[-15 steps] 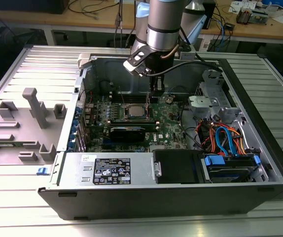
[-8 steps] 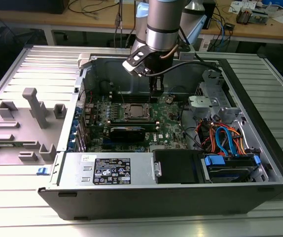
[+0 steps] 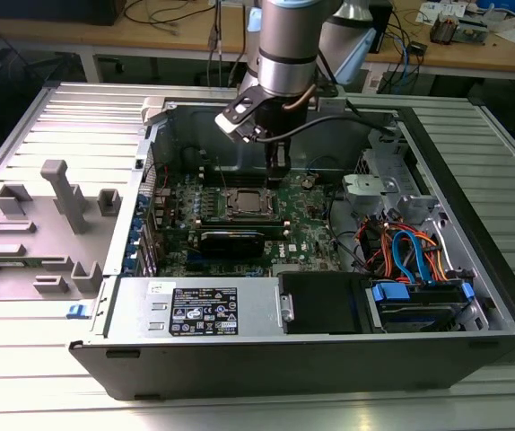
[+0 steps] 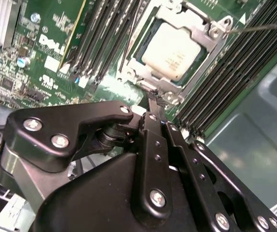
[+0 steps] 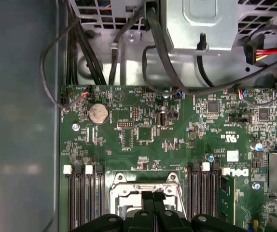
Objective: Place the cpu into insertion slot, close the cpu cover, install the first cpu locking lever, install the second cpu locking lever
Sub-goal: 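Close the cpu cover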
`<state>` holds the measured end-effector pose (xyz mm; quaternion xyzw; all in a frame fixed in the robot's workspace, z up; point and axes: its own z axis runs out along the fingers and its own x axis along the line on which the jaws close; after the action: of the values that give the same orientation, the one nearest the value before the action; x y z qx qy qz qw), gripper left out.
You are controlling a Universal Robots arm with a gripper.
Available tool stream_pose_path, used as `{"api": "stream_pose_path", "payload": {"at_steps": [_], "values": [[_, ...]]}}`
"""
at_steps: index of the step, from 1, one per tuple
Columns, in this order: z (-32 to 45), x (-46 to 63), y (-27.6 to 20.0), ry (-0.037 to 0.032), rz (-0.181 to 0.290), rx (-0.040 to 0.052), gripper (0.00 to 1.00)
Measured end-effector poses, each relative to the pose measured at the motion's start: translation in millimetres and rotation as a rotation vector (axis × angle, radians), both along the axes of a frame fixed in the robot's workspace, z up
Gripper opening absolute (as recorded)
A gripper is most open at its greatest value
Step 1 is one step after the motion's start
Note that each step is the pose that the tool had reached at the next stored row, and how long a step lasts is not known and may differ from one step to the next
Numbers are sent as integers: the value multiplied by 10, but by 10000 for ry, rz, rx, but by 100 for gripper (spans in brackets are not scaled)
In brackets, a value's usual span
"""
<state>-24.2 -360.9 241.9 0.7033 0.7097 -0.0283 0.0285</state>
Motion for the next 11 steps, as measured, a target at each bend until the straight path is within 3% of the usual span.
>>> {"api": "stream_pose_path", "payload": {"at_steps": [11], "values": [[-51, -144, 0, -1, 1, 2, 11]]}}
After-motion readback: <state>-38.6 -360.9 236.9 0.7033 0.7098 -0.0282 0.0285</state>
